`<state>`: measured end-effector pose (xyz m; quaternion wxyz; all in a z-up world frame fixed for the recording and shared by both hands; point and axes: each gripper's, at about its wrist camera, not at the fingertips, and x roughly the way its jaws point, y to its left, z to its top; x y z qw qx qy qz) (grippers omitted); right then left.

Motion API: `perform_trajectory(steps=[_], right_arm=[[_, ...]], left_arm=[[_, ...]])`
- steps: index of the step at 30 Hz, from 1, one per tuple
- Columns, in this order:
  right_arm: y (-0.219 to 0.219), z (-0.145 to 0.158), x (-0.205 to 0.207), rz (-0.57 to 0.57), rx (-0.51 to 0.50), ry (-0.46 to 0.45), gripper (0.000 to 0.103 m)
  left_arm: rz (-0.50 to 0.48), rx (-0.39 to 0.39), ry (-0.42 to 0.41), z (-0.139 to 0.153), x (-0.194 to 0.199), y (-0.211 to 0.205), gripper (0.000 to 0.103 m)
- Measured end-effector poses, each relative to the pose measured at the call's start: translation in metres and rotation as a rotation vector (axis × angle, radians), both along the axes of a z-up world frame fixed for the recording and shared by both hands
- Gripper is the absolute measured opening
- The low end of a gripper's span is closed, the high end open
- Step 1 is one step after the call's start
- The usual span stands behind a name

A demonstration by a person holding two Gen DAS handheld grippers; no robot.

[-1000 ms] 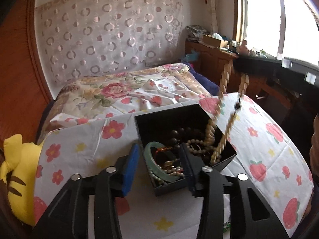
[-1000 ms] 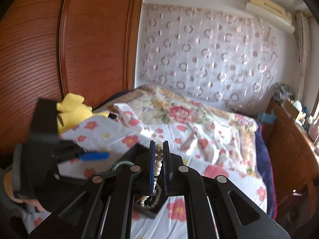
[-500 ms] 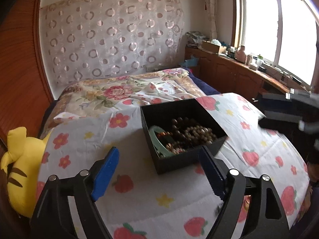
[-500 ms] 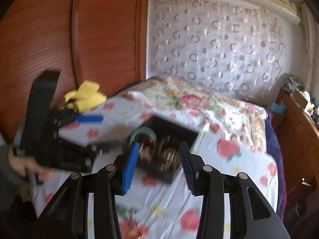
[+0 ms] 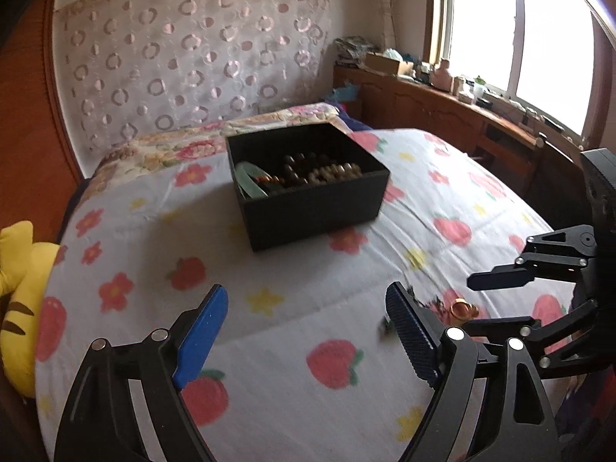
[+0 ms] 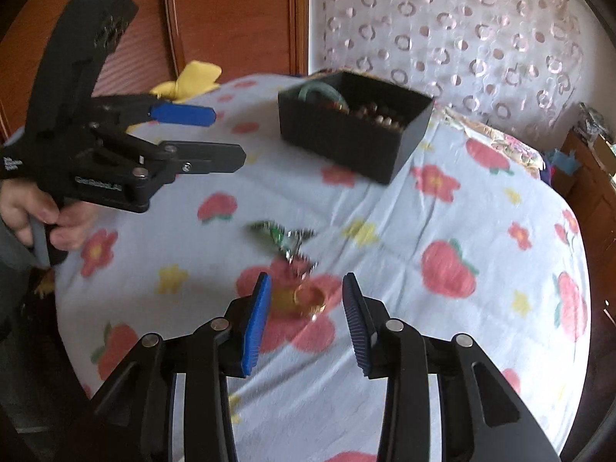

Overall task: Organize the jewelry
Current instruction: 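Grasp the green pendant chain with the left gripper while the right grasps the gold ring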

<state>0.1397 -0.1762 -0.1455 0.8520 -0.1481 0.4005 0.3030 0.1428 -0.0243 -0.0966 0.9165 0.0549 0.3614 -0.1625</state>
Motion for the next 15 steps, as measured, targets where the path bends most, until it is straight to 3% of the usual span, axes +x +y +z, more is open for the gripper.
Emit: perform_trajectory(steps=[5,13,15], right_arm=[[0.002,-0.005,-0.003,0.017,-0.027,0.007,0.022],[-0.008,0.003,-0.012,0.007,-0.028,-0.027,0.021],[-0.015,0.007,-0.011,-0.008,-0.015,-0.035,0.022]], left_arm=[[-0.020,0.010,0.039,-0.009,-0.002,-0.007,0.081],[-0.083,0.018,0.078,-0.016,-0.004,-0.025,0.079],[-0.103,0.026,0.086,-0.018,-0.004,-0.033,0.071]])
